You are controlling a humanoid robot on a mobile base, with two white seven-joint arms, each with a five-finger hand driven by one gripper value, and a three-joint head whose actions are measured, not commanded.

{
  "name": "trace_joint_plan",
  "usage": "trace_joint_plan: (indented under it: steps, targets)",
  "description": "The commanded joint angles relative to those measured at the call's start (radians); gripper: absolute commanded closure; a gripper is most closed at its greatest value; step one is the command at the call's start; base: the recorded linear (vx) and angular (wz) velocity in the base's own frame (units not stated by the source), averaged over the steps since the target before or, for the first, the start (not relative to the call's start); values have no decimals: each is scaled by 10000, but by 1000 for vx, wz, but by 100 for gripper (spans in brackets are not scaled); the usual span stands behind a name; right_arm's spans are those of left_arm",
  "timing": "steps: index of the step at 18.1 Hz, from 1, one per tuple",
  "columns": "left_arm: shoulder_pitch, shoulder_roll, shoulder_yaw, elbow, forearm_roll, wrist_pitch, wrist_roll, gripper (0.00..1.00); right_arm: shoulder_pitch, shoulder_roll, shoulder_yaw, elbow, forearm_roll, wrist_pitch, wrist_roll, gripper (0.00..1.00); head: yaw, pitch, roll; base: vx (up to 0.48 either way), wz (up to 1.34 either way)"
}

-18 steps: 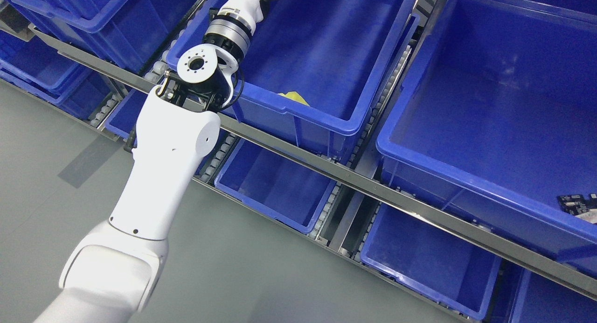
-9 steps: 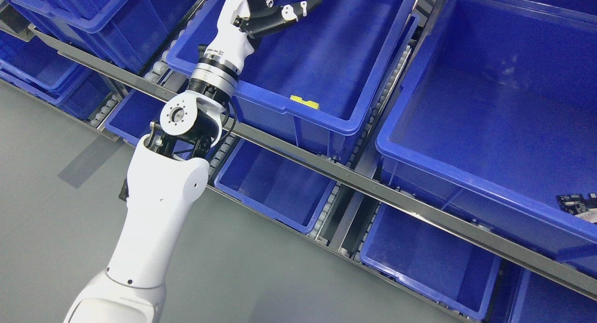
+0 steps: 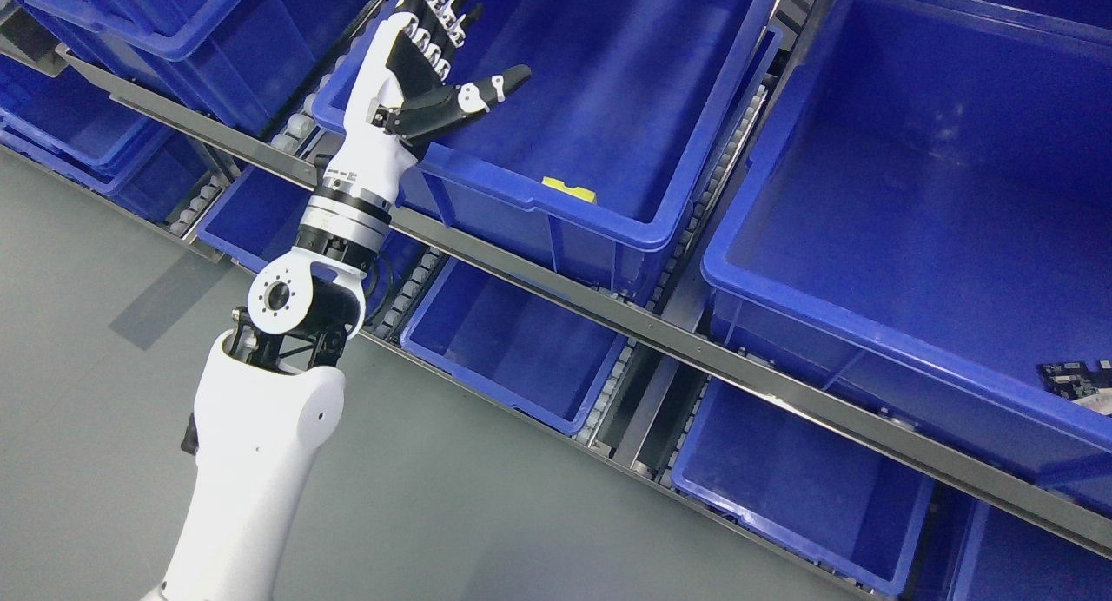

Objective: Move yellow foam block to right shelf middle
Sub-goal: 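Raise the open left hand up out of the bin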

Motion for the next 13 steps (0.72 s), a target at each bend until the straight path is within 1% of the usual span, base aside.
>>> trace_joint_plan:
  steps: [1,5,13]
  targets:
    - [502,329,911,-740,-2,107,-1,0,-16,-175,0,-175,0,-6,7,0,0,0,0,0,0]
    - [517,329,911,-740,-2,123,-16,0,-31,-175,0,-175,0,-6,7,0,0,0,0,0,0]
    - [242,22,849,-740,-2,291,-77,0,-16,-175,0,-175,0,-6,7,0,0,0,0,0,0]
